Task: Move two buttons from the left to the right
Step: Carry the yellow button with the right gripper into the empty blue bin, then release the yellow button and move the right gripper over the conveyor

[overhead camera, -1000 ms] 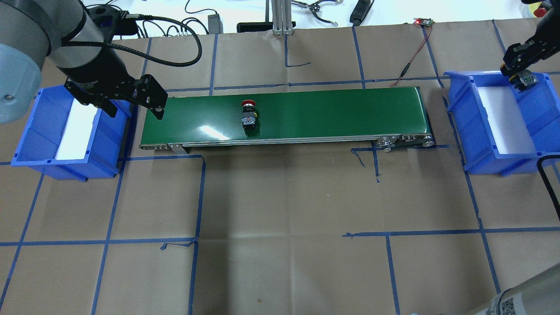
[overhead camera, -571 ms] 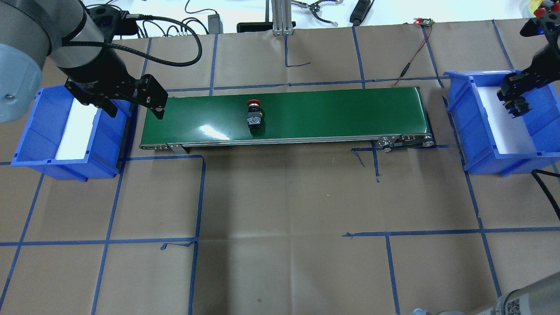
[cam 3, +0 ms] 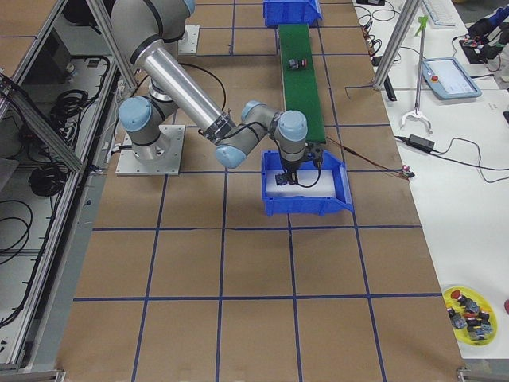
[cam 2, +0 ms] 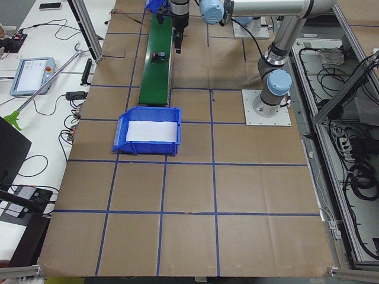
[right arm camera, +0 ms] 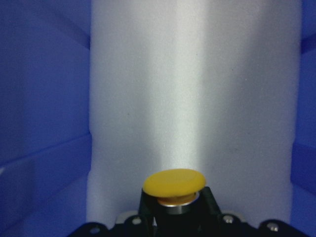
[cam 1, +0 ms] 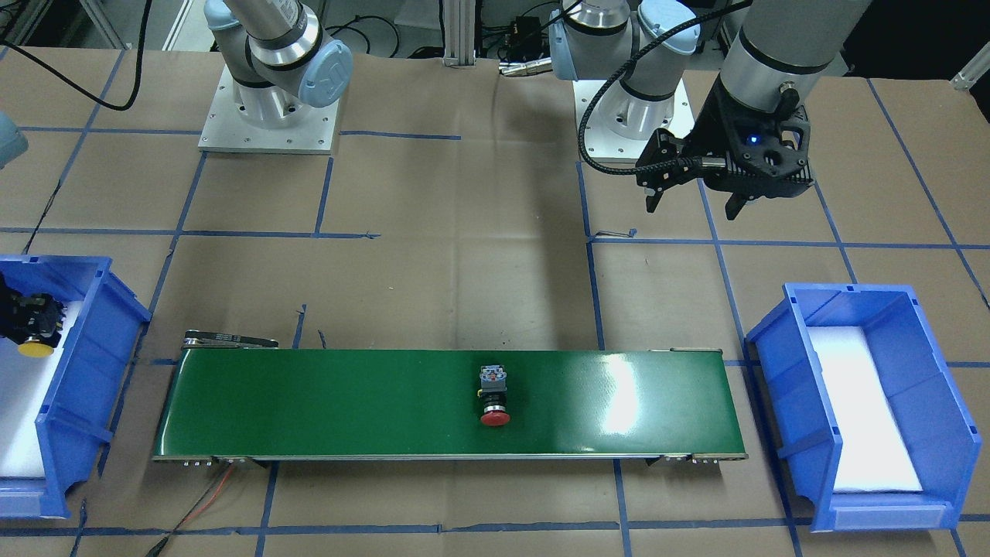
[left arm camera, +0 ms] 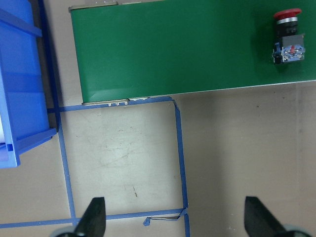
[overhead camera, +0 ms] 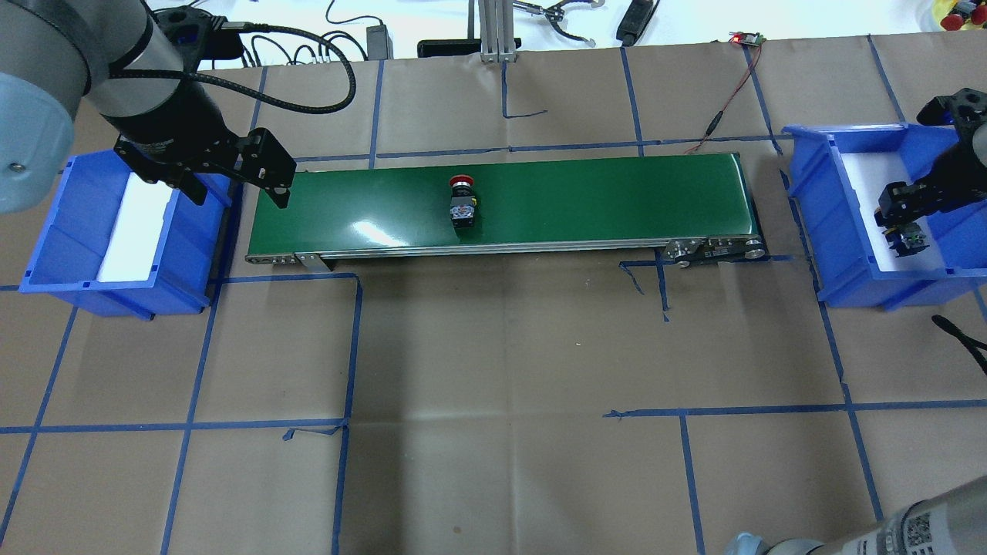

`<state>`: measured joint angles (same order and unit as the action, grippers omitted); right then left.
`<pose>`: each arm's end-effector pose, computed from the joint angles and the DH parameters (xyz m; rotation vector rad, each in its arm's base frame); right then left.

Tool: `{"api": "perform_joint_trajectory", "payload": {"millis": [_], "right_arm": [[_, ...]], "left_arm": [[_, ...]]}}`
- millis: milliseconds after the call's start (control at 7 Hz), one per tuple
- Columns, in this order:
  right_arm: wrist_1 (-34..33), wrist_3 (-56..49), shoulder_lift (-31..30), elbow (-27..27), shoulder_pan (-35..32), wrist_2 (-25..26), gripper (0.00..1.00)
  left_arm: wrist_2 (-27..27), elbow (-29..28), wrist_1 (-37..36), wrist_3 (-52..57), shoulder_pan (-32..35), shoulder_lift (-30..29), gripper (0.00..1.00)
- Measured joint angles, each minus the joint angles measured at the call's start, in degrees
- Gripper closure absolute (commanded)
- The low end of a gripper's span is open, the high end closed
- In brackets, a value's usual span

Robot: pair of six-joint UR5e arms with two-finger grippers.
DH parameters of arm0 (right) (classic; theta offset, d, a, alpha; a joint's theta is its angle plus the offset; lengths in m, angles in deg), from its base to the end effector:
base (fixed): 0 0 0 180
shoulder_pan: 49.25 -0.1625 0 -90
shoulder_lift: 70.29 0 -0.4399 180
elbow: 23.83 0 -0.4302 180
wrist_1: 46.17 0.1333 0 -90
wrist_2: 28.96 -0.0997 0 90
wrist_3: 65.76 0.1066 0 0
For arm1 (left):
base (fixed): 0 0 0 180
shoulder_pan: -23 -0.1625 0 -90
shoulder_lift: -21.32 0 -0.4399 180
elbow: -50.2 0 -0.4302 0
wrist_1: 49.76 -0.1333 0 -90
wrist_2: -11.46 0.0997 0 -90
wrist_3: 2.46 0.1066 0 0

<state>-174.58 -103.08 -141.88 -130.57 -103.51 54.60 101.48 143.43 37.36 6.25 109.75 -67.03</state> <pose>-0.2304 -0.5688 0.2321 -0.0474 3.0799 -0.1736 -0.1036 -0.5262 0.4860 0.1495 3.1351 -0.0354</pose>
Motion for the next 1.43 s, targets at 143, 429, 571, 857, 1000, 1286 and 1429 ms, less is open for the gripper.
{"api": "perform_joint_trajectory", "payload": {"millis": [143, 429, 571, 857, 1000, 1286, 1429], "right_arm": [[-1.25, -0.03, 0.68, -0.64, 0.29, 0.12, 0.91], [-2.64, -0.33, 2.13, -1.0, 0.44, 0.3, 0.01], [-2.72, -0.56, 2.52, -1.04, 0.45, 0.35, 0.0], [-2.45, -0.68, 2.62, -0.86, 0.4, 0.52, 0.0], [-2.23, -0.53, 2.22, -0.44, 0.29, 0.62, 0.0], [-1.6, 0.05, -0.6, 0.93, 0.03, 1.18, 0.0], [0.32, 0.77, -2.96, 1.84, -0.18, 2.03, 0.0]], "left_arm": [[-0.02, 0.09, 0.03, 0.0, 0.0, 0.08, 0.0], [0.03, 0.01, 0.0, 0.0, 0.0, 0.12, 0.0], [0.05, -0.25, 0.0, 0.0, 0.0, 0.09, 0.0], [0.06, -0.44, 0.05, 0.0, 0.0, 0.21, 0.0], [0.06, -0.39, 0.06, 0.0, 0.0, 0.3, 0.0], [0.12, -0.14, 0.06, 0.0, 0.0, 0.54, 0.0], [0.14, 0.06, 0.06, 0.0, 0.0, 0.65, 0.0]]}}
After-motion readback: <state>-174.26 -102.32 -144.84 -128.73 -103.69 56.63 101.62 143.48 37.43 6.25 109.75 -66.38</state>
